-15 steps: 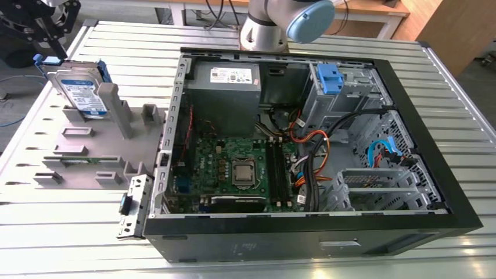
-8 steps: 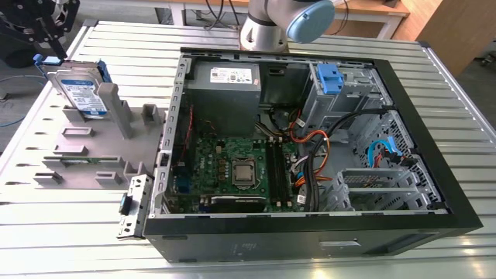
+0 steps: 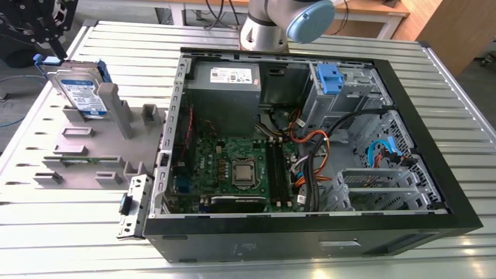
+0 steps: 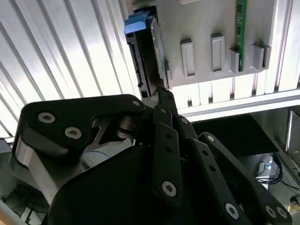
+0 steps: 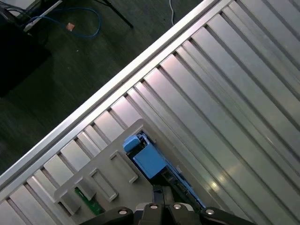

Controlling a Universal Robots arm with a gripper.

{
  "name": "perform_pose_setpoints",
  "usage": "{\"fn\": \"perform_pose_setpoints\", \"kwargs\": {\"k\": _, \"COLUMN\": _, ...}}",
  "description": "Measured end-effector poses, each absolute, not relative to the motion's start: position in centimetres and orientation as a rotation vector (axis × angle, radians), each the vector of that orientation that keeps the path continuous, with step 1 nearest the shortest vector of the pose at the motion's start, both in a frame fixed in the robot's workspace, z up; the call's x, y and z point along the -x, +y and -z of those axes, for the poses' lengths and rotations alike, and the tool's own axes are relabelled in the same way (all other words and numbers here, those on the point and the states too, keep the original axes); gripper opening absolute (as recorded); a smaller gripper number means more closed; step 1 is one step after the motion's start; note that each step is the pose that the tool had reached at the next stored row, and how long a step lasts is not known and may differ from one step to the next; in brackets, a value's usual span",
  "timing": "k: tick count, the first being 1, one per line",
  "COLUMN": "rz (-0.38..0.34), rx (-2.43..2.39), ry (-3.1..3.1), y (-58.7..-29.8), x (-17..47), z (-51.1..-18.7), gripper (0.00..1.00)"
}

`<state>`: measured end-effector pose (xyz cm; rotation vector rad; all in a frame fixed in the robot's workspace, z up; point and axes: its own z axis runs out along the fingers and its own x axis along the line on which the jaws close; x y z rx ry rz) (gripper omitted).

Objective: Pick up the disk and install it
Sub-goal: 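Pick up the disk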

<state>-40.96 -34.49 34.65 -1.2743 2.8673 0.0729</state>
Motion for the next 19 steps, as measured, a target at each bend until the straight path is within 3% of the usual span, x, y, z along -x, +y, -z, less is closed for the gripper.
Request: {"fn": "perform_pose_setpoints", "kwargs": {"k": 19, "rz": -0.073, "rx": 1.658, "ry": 2.672, "y": -34.49, "x": 40.96, "z": -34.64, "gripper": 0.11}}
